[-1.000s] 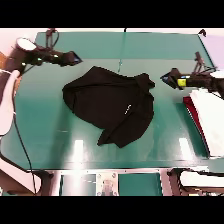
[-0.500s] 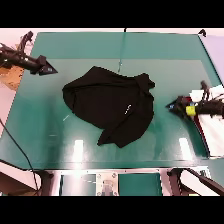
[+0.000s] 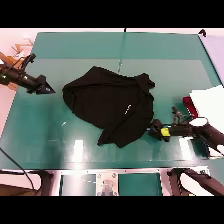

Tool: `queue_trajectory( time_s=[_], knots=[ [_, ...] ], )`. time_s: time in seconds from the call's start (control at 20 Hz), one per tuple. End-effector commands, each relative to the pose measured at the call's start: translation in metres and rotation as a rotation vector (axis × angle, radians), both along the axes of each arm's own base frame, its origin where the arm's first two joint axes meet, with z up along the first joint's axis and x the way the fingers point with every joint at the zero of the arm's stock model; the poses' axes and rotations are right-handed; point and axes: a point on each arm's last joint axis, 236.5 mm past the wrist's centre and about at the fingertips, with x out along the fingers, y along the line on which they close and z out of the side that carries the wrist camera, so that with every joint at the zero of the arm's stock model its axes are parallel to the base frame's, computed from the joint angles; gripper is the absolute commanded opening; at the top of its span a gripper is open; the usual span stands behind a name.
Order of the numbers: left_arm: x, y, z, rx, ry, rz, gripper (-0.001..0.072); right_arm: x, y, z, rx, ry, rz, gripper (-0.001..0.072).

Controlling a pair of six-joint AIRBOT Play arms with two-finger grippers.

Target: Fold the shirts.

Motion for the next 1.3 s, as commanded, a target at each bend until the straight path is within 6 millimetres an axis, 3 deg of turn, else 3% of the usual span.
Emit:
queue_trajectory(
  time_s=[0.0, 0.1, 0.2, 0.4, 0.5, 0.6, 0.7, 0.9, 0.95, 1.0, 1.05, 1.25],
  knots=[
    [-0.017, 0.002, 0.000, 0.035, -0.001, 0.014, 0.0021, 0.009, 0.032, -0.013, 0.020, -0.029, 0.045, 0.0292],
    [-0.018, 0.004, 0.008, 0.053, -0.014, 0.040, 0.0021, 0.022, 0.034, -0.006, 0.026, -0.081, 0.097, 0.0018],
    [-0.021, 0.009, 0.015, 0.085, -0.031, 0.047, 0.0021, 0.041, 0.015, 0.014, 0.019, -0.125, 0.133, 0.0013],
    [-0.034, 0.019, 0.021, 0.155, -0.043, 0.088, 0.0021, 0.092, -0.094, 0.068, -0.051, -0.208, -0.004, 0.0013],
    [-0.040, 0.017, 0.013, 0.151, -0.040, 0.120, 0.0021, 0.109, -0.146, 0.087, -0.089, -0.259, -0.132, 0.0013],
    [-0.051, 0.012, -0.005, 0.144, -0.013, 0.158, 0.0021, 0.115, -0.188, 0.094, -0.130, -0.286, -0.243, 0.0013],
    [-0.060, -0.002, -0.022, 0.080, 0.012, 0.196, 0.0021, 0.113, -0.205, 0.090, -0.140, -0.280, -0.290, 0.0013],
    [-0.071, -0.044, -0.059, -0.024, 0.037, 0.237, 0.0025, 0.113, -0.200, 0.071, -0.115, -0.233, -0.271, 0.0013],
    [-0.076, -0.057, -0.068, -0.016, 0.037, 0.213, 0.0258, 0.113, -0.197, 0.067, -0.108, -0.222, -0.262, 0.0013],
    [-0.078, -0.072, -0.074, -0.006, 0.029, 0.192, 0.0661, 0.113, -0.194, 0.064, -0.106, -0.221, -0.246, 0.0013],
    [-0.079, -0.087, -0.079, 0.005, 0.020, 0.183, 0.0715, 0.114, -0.192, 0.061, -0.106, -0.219, -0.232, 0.0013],
    [-0.074, -0.135, -0.089, 0.032, -0.045, 0.185, 0.0709, 0.118, -0.188, 0.060, -0.108, -0.229, -0.224, 0.0013]
  ],
)
